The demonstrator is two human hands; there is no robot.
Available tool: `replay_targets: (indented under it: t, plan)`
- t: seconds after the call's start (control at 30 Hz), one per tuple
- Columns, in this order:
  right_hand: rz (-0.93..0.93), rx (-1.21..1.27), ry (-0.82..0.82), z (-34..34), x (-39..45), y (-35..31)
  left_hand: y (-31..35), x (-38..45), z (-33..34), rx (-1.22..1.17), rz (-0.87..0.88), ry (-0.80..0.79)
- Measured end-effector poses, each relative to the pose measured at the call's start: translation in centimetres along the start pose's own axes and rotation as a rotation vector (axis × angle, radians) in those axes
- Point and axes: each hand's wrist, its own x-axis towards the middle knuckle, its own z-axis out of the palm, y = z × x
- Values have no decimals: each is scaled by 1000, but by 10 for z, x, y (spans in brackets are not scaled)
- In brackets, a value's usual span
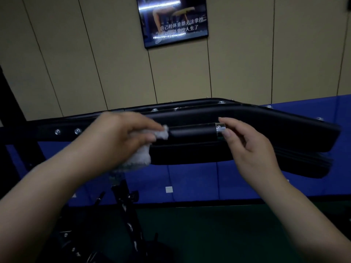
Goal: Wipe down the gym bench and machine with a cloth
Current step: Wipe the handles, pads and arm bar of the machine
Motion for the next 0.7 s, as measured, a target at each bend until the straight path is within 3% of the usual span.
replay_targets:
  t: [0.1, 0.27, 0.33, 0.43, 0.57, 0.7]
  plan:
    - [23, 21, 4, 4, 0, -3, 6, 9, 0, 18, -59, 149]
    - [29, 12, -16, 7, 3, -3, 31, 48, 43, -41, -66, 164]
    - [36, 19, -24, 6, 5, -3, 45, 62, 64, -42, -74, 122]
    - [31, 33, -15, 7, 4, -3, 54, 69, 83, 145, -51, 37]
    - [25, 14, 20, 10, 2, -4, 29, 54, 67, 92, -5, 44]
    - [36, 45, 20, 10, 2, -5, -17, 29, 39, 242, -201, -55]
